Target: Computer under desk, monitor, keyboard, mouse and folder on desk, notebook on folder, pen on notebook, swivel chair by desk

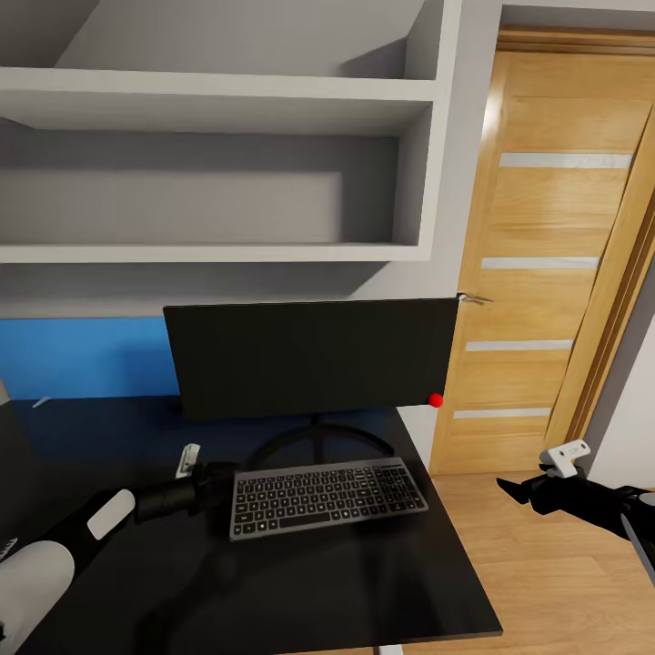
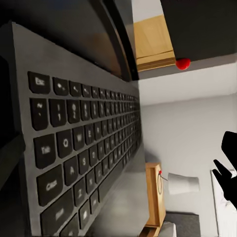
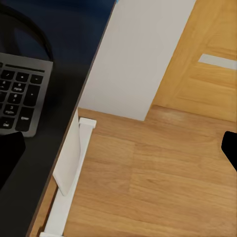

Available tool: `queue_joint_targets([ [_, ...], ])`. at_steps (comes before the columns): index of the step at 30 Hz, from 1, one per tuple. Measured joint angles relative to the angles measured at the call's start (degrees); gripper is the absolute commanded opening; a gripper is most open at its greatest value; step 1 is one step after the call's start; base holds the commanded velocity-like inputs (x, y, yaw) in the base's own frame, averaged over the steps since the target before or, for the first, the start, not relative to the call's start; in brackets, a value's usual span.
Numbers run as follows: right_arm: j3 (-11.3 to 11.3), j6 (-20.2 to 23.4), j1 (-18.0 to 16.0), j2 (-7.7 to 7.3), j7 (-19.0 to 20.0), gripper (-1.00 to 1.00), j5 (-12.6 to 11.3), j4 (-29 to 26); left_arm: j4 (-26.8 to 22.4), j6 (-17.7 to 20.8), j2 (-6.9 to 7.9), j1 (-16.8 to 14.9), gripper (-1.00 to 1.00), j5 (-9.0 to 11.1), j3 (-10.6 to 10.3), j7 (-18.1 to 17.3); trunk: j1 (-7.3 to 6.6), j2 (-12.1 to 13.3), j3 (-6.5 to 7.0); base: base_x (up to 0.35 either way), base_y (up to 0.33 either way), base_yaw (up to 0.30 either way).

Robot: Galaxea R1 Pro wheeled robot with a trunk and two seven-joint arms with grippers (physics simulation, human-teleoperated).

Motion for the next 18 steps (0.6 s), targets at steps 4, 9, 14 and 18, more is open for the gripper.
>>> queue_joint_targets([
  [4, 0.0, 0.0, 0.0, 0.0, 0.0, 1.0, 0.0, 0.0, 0.0, -1.9, -0.02, 0.1, 1.0, 0.0, 0.1, 0.0, 0.0, 0.0, 0.0, 0.0, 0.0, 0.0],
  [9, 0.0, 0.0, 0.0, 0.0, 0.0, 1.0, 0.0, 0.0, 0.0, -2.9, -0.03, 0.2, 1.0, -0.1, 0.0, 0.0, 0.0, 0.0, 0.0, 0.0, 0.0, 0.0],
  [14, 0.0, 0.0, 0.0, 0.05, 0.0, 1.0, 0.0, 0.0, 0.0, -3.1, -0.09, 0.2, 1.0, -0.3, -0.2, 1.0, 0.0, 0.0, 0.0, 0.0, 0.0, 0.0],
  [18, 0.0, 0.0, 0.0, 0.09, 0.0, 1.0, 0.0, 0.0, -0.1, -4.0, 0.04, 0.5, 1.0, 0.0, -0.1, 3.9, 0.0, 0.0, 0.0, 0.0, 0.0, 0.0],
])
